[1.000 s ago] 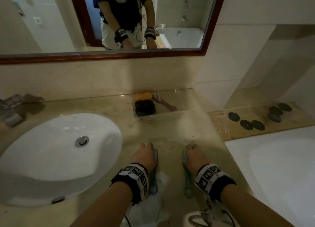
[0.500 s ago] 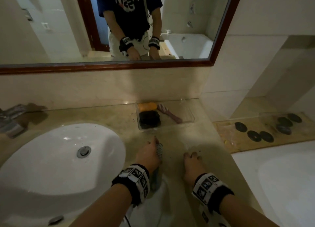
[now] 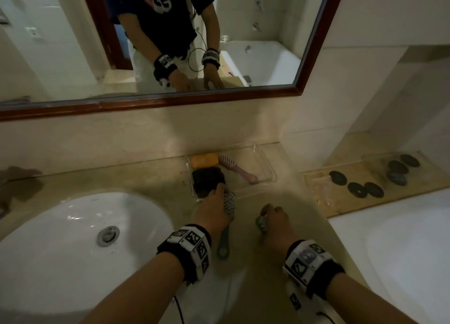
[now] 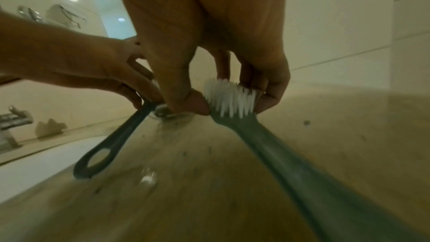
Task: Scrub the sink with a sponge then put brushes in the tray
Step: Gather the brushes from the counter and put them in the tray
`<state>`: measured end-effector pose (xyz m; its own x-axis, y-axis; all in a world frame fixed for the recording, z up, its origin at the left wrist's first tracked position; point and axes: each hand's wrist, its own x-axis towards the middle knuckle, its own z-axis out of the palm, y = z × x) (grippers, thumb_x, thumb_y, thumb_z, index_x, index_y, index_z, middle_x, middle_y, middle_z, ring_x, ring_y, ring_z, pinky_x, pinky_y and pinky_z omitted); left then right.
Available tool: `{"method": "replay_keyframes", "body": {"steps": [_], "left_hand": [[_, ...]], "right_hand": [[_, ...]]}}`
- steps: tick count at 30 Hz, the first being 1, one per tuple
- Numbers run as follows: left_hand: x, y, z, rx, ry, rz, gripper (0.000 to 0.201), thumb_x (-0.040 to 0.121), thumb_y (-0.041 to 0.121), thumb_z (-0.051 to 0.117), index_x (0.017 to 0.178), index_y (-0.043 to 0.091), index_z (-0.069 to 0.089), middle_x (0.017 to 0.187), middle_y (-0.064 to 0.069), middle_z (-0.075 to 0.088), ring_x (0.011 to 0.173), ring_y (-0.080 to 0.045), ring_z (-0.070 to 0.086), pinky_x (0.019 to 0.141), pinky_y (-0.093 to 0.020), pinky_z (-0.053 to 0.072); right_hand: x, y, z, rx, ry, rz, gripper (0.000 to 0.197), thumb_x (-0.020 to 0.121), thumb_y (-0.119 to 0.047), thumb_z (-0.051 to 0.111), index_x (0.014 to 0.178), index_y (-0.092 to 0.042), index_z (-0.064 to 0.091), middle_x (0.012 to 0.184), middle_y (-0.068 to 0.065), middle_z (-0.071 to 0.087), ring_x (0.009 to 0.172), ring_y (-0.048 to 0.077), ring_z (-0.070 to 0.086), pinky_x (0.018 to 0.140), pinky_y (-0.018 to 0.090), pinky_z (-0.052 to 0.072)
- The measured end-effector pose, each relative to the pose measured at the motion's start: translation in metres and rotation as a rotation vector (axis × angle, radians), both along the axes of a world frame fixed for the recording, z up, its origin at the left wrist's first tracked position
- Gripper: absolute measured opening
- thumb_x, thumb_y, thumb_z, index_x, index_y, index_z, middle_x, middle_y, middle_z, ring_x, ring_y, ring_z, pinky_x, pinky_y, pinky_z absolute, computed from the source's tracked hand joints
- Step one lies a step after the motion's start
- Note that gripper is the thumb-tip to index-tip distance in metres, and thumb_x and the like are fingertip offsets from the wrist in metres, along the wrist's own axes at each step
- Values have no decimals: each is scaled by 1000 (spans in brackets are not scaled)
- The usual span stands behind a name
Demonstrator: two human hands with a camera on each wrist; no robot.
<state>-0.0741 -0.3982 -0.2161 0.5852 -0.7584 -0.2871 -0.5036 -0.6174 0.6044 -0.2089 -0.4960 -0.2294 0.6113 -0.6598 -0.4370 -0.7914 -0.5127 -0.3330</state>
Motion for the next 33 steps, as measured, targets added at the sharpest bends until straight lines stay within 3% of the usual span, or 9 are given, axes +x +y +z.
{"method": "replay_keyframes", "body": {"steps": [4,6,9,13,17,20,23,29,33], "left_hand": [[13,-24,10,-59,14,77,62,80,17,69,132,14,35,130,-12,48,113,-33,56,94,-45,52],[22,-36,16,-76,8,127,66,80,18,71,134,11,34,135,-13,40,117,-34,53,98,-41,50],[38,-55,26,-93,-21,174,66,83,19,69,136,7,32,139,-15,35,120,-33,50,96,-37,50],[65,-84,29,-106,-135,267,65,82,20,68,136,3,36,135,-15,41,120,-30,48,97,-34,45],[87,-109,16,-5,-72,364,68,80,24,68,135,4,33,135,-15,41,119,-33,51,100,-44,46],[99,-118,2,20,4,423,60,77,22,73,126,8,42,130,-13,45,119,-31,50,103,-41,43],[108,-121,-11,-17,44,479,57,75,19,76,123,8,45,130,-12,46,121,-31,49,103,-37,43],[114,-124,-26,-89,35,500,55,72,18,78,118,8,51,127,-14,52,115,-33,53,102,-44,45],[116,-123,-31,-125,52,504,60,67,20,82,117,7,52,124,-16,55,113,-34,55,100,-46,46]], "right_hand": [[28,-39,16,-86,-169,53,57,67,-11,73,117,-3,46,116,18,53,94,21,43,71,27,34],[45,-60,30,-99,-237,9,55,68,-10,73,116,-2,48,115,18,54,93,21,43,77,30,40],[72,-91,53,-114,-319,-41,60,67,-9,74,119,-5,45,117,21,48,106,35,50,84,37,46],[117,-133,70,-148,-428,15,67,66,-7,74,126,-10,43,121,21,45,108,37,49,89,40,49],[165,-154,60,-139,-380,98,64,68,-12,73,126,-14,44,122,21,43,109,38,48,91,40,47],[187,-158,33,-176,-219,224,67,71,-21,73,130,-15,42,133,18,42,119,37,40,99,39,40],[190,-156,12,-136,-134,241,64,77,-21,69,133,-15,40,138,17,34,122,37,36,100,41,40],[185,-155,-5,-131,-40,168,68,82,-19,64,142,-12,32,143,20,27,130,39,31,106,46,40],[181,-146,2,-304,-4,219,61,87,-22,56,142,-11,31,143,20,29,129,38,33,102,46,38]]}}
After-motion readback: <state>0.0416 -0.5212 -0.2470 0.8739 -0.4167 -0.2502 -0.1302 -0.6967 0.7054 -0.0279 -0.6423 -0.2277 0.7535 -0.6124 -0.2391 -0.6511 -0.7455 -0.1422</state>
